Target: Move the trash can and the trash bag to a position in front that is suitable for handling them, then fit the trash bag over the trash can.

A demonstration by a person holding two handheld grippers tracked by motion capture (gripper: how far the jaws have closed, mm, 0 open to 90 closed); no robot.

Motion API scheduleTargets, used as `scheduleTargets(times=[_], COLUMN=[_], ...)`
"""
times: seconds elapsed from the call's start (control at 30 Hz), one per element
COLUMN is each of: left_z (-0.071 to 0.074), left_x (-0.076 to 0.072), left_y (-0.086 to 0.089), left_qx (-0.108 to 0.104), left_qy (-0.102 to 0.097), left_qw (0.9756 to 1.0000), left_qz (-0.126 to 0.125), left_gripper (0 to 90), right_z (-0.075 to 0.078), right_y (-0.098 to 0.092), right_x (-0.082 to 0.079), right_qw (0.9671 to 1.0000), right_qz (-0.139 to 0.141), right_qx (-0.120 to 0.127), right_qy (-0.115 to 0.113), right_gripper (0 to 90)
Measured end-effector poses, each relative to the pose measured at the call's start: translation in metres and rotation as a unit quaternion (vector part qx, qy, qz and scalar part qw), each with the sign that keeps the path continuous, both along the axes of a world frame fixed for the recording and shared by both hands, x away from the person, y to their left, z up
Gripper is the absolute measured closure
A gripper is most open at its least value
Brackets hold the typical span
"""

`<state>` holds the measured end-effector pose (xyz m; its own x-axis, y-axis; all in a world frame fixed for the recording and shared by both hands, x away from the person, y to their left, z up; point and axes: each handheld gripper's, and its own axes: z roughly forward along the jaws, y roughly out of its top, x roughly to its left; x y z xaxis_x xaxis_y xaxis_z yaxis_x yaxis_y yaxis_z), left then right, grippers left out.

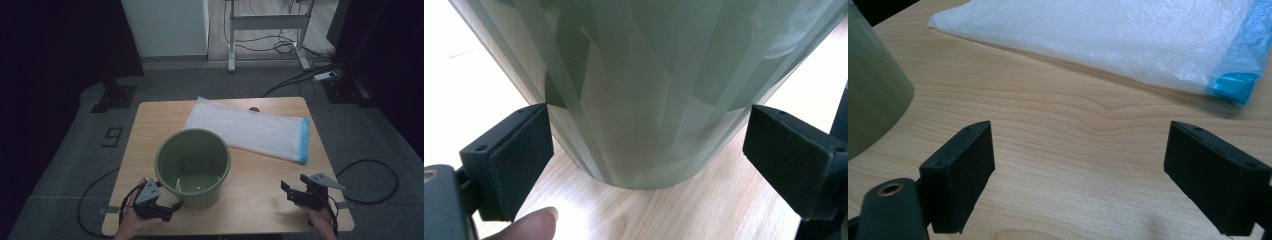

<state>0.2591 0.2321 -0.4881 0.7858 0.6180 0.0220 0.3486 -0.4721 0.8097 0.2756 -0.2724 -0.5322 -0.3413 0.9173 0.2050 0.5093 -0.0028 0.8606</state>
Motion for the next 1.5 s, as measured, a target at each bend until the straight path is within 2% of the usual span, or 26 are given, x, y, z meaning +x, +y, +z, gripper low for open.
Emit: scheduleTargets(times=[0.1,0.2,0.4,0.6,0.77,0.87,0.9,0.93,0.97,1.03,1.07,1.2,1.3,1.5], left_z=[0.001,0.000,0.001,-0.001,-0.003,-0.002,-0.001,-0.001,-0.001,-0.001,-0.002,-0.003,-0.005,-0.010], left_x=[0.006,0.011,0.020,0.024,0.024,0.020,0.017,0.017,0.013,0.011,0.006,0.001,-0.001,-0.001], left_y=[-0.010,-0.021,-0.039,-0.050,-0.053,-0.049,-0.044,-0.044,-0.036,-0.031,-0.022,-0.011,0.000,0.011], left_qx=[0.007,0.005,0.014,0.009,0.007,0.008,0.017,0.017,0.014,0.008,0.004,0.015,0.014,0.008], left_qy=[0.000,0.002,0.002,0.003,0.002,-0.003,-0.006,-0.006,-0.003,0.000,0.002,0.007,0.008,0.010], left_qw=[1.0000,0.9999,0.9997,0.9997,0.9998,0.9999,0.9998,0.9998,0.9994,0.9992,0.9982,0.9970,0.9962,0.9946], left_qz=[-0.006,-0.014,-0.020,-0.021,-0.018,-0.008,0.008,0.008,0.031,0.040,0.059,0.075,0.085,0.103], left_gripper=[5.6,6.6,6.6,6.8,7.4,8.1,8.2,8.2,8.6,9.1,9.6,10.0,9.7,10.6], right_z=[0.000,0.000,-0.001,0.000,-0.001,-0.002,-0.002,-0.002,-0.002,-0.002,-0.003,-0.002,-0.004,-0.005], right_y=[0.004,0.008,0.009,0.007,0.004,0.002,0.000,-0.001,-0.001,-0.002,-0.002,-0.003,-0.001,0.004], right_x=[0.003,0.002,0.000,-0.003,-0.005,-0.007,-0.008,-0.009,-0.009,-0.010,-0.011,-0.012,-0.012,-0.008], right_qw=[0.9999,0.9997,0.9996,0.9995,0.9996,0.9997,0.9996,0.9996,0.9996,0.9996,0.9996,0.9996,0.9995,0.9980], right_qz=[0.006,0.014,0.017,0.015,0.009,0.004,0.001,0.000,-0.001,-0.003,-0.005,-0.005,-0.004,0.000], right_qx=[-0.010,-0.020,-0.024,-0.026,-0.026,-0.026,-0.026,-0.027,-0.027,-0.028,-0.027,-0.028,-0.031,-0.063], right_qy=[-0.001,-0.002,-0.002,-0.005,-0.004,-0.004,-0.005,-0.004,-0.004,-0.003,-0.003,-0.004,-0.003,-0.003], right_gripper=[12.5,12.5,12.5,12.5,12.5,12.5,12.6,12.6,12.6,12.6,12.6,13.0,13.3,13.4])
